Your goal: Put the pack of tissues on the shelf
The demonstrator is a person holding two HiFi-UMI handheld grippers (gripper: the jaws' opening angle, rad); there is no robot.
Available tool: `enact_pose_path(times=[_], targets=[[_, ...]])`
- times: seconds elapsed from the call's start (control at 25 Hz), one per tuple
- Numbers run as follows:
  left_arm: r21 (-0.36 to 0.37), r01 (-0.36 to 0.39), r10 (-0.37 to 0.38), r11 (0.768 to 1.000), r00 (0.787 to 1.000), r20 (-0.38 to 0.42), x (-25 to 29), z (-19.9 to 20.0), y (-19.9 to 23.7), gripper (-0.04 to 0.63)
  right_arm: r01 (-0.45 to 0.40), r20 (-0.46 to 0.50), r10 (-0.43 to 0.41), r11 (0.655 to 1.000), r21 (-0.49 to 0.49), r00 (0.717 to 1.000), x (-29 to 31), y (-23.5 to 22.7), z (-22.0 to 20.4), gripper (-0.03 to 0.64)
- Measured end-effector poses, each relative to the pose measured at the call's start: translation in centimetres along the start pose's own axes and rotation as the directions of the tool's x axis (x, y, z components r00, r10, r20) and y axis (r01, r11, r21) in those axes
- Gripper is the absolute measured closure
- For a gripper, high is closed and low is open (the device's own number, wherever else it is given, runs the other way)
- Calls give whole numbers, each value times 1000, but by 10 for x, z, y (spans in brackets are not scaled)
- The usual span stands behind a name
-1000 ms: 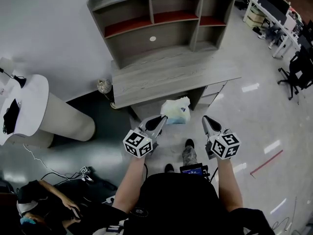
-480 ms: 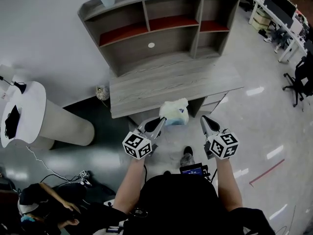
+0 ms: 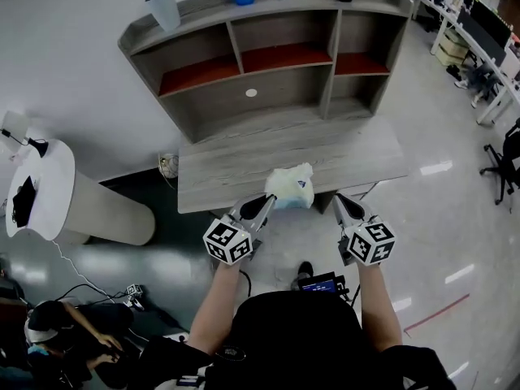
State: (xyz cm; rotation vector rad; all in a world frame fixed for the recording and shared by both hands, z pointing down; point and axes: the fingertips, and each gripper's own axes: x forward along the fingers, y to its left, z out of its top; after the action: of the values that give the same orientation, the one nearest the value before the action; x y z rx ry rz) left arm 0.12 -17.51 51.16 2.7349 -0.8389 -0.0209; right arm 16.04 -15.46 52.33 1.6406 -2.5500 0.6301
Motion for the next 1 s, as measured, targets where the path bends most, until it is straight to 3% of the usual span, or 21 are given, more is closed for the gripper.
enact_pose_path(times=[0.52, 1.0], targets=[[-13, -108, 108, 994, 994, 2, 37, 5, 20, 586, -92, -59, 92, 996, 7, 994, 38, -39, 11, 612], [-4, -63, 63, 998, 998, 21, 76, 27, 72, 586, -49, -48, 48, 999, -11, 998, 84, -60, 34, 612]])
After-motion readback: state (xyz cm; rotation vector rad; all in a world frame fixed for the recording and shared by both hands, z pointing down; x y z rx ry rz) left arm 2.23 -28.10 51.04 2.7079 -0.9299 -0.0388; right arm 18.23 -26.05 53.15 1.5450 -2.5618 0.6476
